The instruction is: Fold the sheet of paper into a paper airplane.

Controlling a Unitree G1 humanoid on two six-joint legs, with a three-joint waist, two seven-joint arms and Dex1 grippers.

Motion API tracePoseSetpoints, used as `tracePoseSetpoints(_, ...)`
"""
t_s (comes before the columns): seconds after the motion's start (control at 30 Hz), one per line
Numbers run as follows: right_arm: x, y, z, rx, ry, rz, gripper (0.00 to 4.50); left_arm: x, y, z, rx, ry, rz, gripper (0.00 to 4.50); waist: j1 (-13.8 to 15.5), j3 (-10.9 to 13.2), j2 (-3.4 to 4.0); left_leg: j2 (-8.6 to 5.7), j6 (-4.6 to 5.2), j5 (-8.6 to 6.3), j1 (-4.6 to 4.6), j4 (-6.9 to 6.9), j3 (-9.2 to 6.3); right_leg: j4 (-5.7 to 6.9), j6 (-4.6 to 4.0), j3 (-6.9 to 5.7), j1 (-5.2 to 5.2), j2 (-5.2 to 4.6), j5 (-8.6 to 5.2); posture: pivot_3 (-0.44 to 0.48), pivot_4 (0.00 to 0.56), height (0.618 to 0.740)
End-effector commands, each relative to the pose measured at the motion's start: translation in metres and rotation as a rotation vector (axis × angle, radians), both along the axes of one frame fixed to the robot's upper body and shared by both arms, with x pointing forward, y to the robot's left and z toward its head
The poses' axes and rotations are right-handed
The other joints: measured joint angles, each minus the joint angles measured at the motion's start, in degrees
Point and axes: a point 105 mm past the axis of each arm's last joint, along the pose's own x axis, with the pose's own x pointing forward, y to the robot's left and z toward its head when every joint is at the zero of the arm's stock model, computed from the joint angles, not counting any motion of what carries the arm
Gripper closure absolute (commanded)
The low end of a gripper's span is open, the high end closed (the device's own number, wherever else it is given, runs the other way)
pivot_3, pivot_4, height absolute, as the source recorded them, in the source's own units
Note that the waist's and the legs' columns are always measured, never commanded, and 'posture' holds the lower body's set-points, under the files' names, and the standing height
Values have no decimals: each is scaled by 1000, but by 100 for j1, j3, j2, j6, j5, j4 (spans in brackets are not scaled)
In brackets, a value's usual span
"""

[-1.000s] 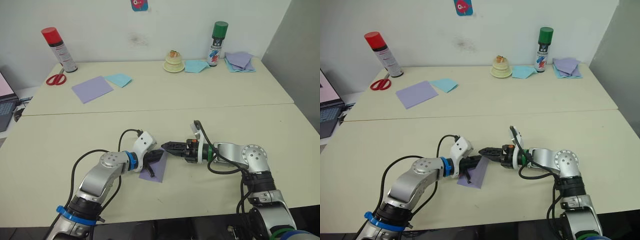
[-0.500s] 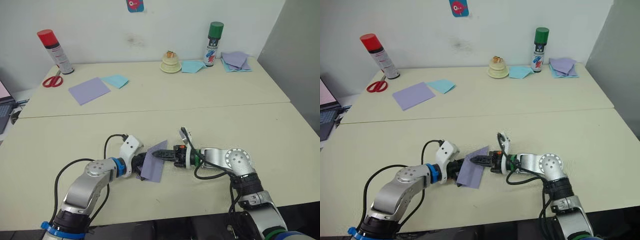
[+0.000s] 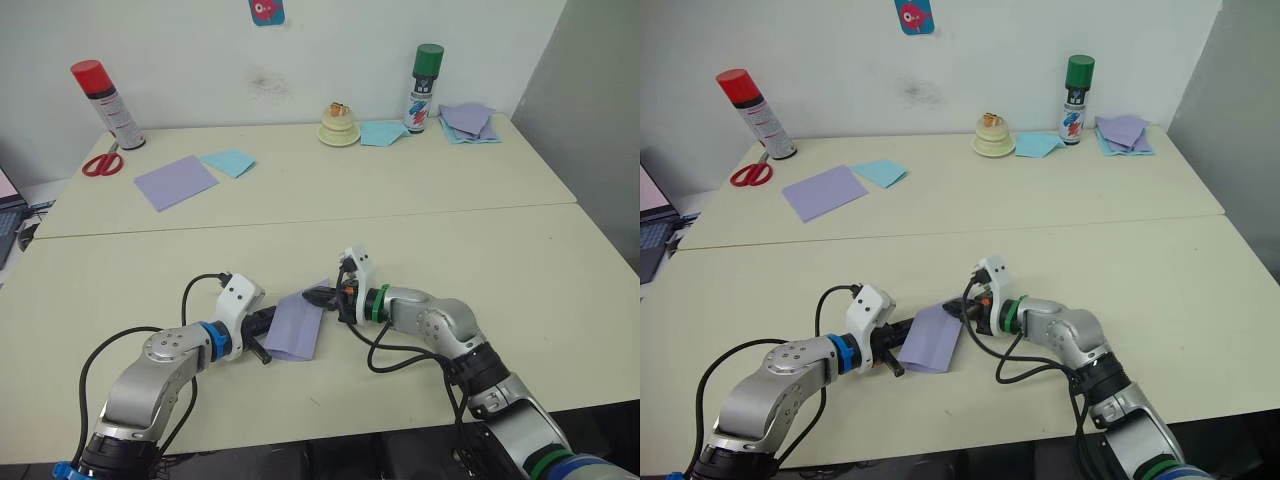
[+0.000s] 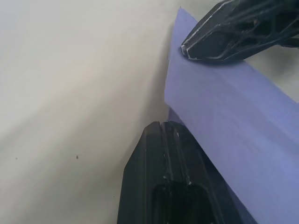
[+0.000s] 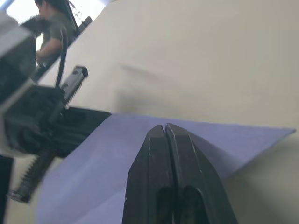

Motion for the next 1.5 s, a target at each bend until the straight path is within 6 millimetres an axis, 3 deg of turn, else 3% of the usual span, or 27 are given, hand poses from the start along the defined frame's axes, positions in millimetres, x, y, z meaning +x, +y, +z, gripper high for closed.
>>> tracePoseSetpoints(0.03,-4,6,8,-33,-149,82,4458,-1,23,-3,28,31,60,4500,1,1,0,1,0,0,-1,0,-3,0,0,-3,0,0,0,0,150,740)
tracePoseSetpoints(0.13,-5,4,5,-67,-197,118,4458,0,24,7,17,11,35,4500,8,2,0,2,-1,0,-3,-1,-6,0,-4,-5,-2,0,2,0,150,740)
tracePoseSetpoints(0.23,-5,3,-2,-109,-220,131,4458,10,28,33,-9,-67,28,4500,19,7,-2,-1,-2,0,-8,0,-7,-2,-7,-7,-3,-2,3,0,150,740)
tracePoseSetpoints(0.37,-2,4,-9,-148,-227,126,4458,11,10,55,-84,-96,-51,4500,54,12,-7,-7,-4,1,-24,6,-11,-3,-28,-12,-13,-5,16,0,150,740)
tracePoseSetpoints(0.63,7,-6,-4,-123,-254,73,4458,4,-19,22,-18,-10,-154,4500,65,12,-7,-17,-6,0,-25,5,-9,-4,-30,-9,-13,-6,18,0,150,740)
tracePoseSetpoints(0.73,10,-14,11,-36,-281,25,4458,4,-24,0,49,16,-169,4500,90,12,-7,-17,-6,0,-27,7,-10,-3,-30,-10,-13,-6,18,0,150,740)
tracePoseSetpoints(0.87,4,-23,7,-54,-295,27,4458,5,-22,-16,120,31,-171,4500,154,11,-6,-20,-6,0,-24,10,-10,-3,-30,-10,-7,-7,18,0,150,740)
tracePoseSetpoints(1.0,1,-28,-6,-97,-262,20,4458,5,-18,-24,156,46,-174,4500,156,10,-5,-21,-6,0,-8,9,-9,-3,-20,-10,6,-7,12,0,150,740)
tracePoseSetpoints(1.17,25,-49,-22,-199,-292,-136,4458,7,-19,-22,140,44,-168,4500,153,6,-4,-20,-7,1,24,8,-4,-1,-2,-5,31,-6,1,0,150,740)
tracePoseSetpoints(1.3,43,-73,-25,-222,-297,-262,4458,10,-19,-20,122,38,-149,4500,162,4,-5,-21,-7,1,47,6,-6,-4,0,-7,59,-5,-1,0,150,740)
tracePoseSetpoints(1.5,44,-79,-26,-243,-318,-249,4458,8,-19,-21,124,43,-153,4500,166,0,-5,-22,-7,1,47,8,-7,-4,0,-7,62,-6,-1,0,150,740)
